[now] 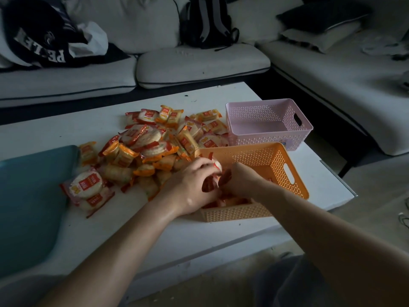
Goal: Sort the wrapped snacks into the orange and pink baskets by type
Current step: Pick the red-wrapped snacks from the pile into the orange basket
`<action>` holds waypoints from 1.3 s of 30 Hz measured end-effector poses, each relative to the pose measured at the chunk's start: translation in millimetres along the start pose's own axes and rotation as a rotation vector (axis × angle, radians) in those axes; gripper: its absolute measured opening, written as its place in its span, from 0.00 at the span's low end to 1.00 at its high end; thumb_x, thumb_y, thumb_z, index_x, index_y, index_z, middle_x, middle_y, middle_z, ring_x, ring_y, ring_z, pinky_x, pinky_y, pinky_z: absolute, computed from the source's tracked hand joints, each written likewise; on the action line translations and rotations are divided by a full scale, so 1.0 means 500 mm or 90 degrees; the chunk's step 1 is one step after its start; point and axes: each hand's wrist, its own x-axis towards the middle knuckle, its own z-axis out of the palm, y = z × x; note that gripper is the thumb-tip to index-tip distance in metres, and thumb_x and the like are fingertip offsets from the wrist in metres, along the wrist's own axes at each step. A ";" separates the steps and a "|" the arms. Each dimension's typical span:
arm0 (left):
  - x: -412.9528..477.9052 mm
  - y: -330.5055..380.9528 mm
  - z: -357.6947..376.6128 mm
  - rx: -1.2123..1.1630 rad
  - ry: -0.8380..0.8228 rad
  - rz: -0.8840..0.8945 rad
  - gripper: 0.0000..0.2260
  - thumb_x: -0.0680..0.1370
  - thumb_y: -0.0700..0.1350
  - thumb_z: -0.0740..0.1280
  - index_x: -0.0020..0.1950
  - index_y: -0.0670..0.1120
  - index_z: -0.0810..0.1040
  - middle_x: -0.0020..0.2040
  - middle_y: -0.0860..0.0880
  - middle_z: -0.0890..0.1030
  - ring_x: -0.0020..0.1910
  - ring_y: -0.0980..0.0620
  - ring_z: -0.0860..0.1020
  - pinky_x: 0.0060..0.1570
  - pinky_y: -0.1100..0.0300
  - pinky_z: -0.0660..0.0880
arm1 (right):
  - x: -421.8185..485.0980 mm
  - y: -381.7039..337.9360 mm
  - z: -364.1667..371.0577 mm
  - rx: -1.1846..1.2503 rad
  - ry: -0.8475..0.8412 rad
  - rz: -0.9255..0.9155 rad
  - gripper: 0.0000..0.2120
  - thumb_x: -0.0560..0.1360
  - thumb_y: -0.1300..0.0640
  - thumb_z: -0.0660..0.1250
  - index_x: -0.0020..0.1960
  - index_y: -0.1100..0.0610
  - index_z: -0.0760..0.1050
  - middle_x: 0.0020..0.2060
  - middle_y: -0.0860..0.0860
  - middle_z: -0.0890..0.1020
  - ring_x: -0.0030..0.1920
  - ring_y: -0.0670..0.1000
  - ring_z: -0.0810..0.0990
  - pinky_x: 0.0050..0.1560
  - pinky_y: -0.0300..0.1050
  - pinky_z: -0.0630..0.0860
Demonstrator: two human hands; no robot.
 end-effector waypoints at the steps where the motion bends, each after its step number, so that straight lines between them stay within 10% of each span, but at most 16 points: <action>1: 0.002 0.000 0.000 0.032 -0.005 -0.002 0.25 0.72 0.66 0.63 0.66 0.59 0.77 0.73 0.60 0.67 0.72 0.54 0.67 0.65 0.49 0.73 | 0.002 0.002 -0.013 0.013 -0.010 0.002 0.01 0.75 0.61 0.73 0.46 0.58 0.84 0.39 0.53 0.86 0.38 0.51 0.85 0.36 0.42 0.82; 6: 0.005 0.013 -0.016 0.144 -0.038 -0.020 0.20 0.75 0.63 0.66 0.64 0.57 0.78 0.78 0.63 0.61 0.76 0.55 0.58 0.63 0.50 0.73 | 0.025 0.059 -0.078 -0.146 0.212 -0.019 0.03 0.74 0.57 0.72 0.45 0.56 0.82 0.42 0.52 0.85 0.38 0.50 0.82 0.34 0.40 0.76; 11: 0.004 0.017 -0.017 0.180 -0.055 -0.013 0.22 0.74 0.63 0.64 0.66 0.58 0.75 0.78 0.62 0.61 0.76 0.56 0.56 0.64 0.52 0.69 | 0.057 0.099 -0.046 -0.237 0.042 0.046 0.22 0.68 0.36 0.72 0.53 0.51 0.81 0.43 0.48 0.85 0.40 0.48 0.83 0.42 0.44 0.82; 19: 0.005 0.016 -0.017 0.189 -0.058 -0.010 0.22 0.74 0.64 0.64 0.66 0.57 0.75 0.78 0.60 0.62 0.77 0.53 0.55 0.67 0.50 0.67 | 0.050 0.063 -0.071 -0.132 0.049 0.020 0.04 0.71 0.53 0.73 0.43 0.53 0.81 0.37 0.49 0.82 0.39 0.49 0.80 0.35 0.40 0.75; 28: 0.006 0.016 -0.009 0.152 -0.031 -0.022 0.36 0.74 0.60 0.68 0.77 0.54 0.58 0.76 0.53 0.66 0.76 0.49 0.56 0.69 0.50 0.64 | -0.011 0.006 -0.062 -0.009 0.193 -0.049 0.11 0.78 0.51 0.68 0.43 0.57 0.79 0.35 0.50 0.83 0.32 0.48 0.82 0.25 0.35 0.74; 32: 0.011 0.009 0.001 0.141 -0.047 -0.006 0.43 0.73 0.59 0.69 0.81 0.60 0.46 0.82 0.54 0.50 0.78 0.45 0.51 0.77 0.42 0.55 | 0.009 -0.006 -0.029 0.007 0.074 -0.163 0.07 0.74 0.53 0.70 0.47 0.55 0.83 0.40 0.49 0.85 0.41 0.50 0.85 0.45 0.49 0.83; 39: 0.022 0.009 0.003 0.192 -0.065 -0.019 0.34 0.73 0.62 0.66 0.78 0.60 0.62 0.82 0.55 0.51 0.79 0.50 0.47 0.77 0.43 0.51 | 0.004 0.081 -0.105 -0.231 -0.030 -0.094 0.18 0.77 0.60 0.71 0.66 0.53 0.78 0.59 0.50 0.83 0.54 0.50 0.82 0.57 0.45 0.81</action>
